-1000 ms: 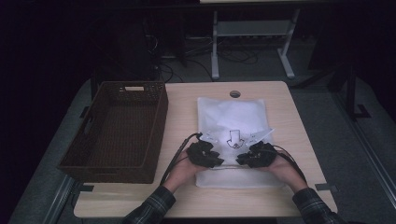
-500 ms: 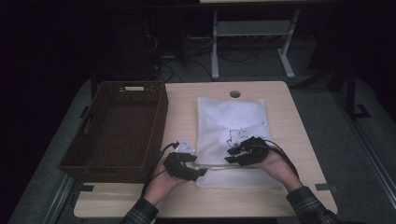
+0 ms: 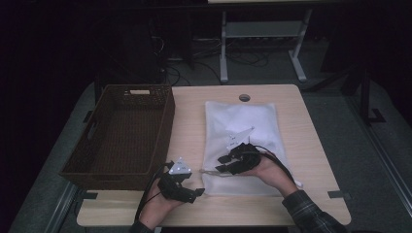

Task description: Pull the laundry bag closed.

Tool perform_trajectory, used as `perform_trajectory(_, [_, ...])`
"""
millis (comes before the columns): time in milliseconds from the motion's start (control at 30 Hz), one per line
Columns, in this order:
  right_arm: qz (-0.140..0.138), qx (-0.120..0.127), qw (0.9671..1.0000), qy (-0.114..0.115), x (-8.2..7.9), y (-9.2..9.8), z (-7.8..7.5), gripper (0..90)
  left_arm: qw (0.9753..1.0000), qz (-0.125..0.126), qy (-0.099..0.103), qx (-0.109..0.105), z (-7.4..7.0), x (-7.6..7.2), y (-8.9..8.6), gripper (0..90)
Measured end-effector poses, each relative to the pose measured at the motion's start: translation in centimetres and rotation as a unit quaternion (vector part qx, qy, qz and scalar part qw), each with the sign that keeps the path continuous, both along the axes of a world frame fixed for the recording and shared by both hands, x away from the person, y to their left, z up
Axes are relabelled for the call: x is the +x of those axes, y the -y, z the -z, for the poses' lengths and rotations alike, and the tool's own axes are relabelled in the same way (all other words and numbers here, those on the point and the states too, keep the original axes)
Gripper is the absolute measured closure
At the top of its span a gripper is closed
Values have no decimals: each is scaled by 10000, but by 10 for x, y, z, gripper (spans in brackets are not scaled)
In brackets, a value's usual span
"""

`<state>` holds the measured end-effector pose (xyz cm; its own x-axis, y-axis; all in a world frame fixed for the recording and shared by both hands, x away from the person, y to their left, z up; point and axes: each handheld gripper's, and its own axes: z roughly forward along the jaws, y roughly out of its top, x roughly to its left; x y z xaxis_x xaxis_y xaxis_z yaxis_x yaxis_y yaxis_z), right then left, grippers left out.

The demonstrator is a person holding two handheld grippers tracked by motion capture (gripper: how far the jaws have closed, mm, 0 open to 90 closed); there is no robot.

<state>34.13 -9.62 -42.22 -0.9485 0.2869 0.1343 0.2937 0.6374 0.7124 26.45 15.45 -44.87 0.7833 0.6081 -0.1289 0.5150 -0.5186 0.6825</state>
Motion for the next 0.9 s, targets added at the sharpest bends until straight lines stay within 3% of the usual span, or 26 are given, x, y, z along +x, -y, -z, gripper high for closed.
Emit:
perform_trajectory(200, [-179,93,9998,-9,1,-26,2,626,9999,-91,61,17,4,-9,-5,226])
perform_trajectory(400, [-228,20,9997,-22,4,-48,11,646,9999,-82,67,87,6,-9,-6,228])
perform_trajectory(667, [-272,20,9996,44,6,-61,19,689,9999,-65,68,78,7,-8,-5,224])
perform_trajectory(900, [-306,-135,9994,34,6,-66,24,725,9999,-82,54,87,7,-8,-7,226])
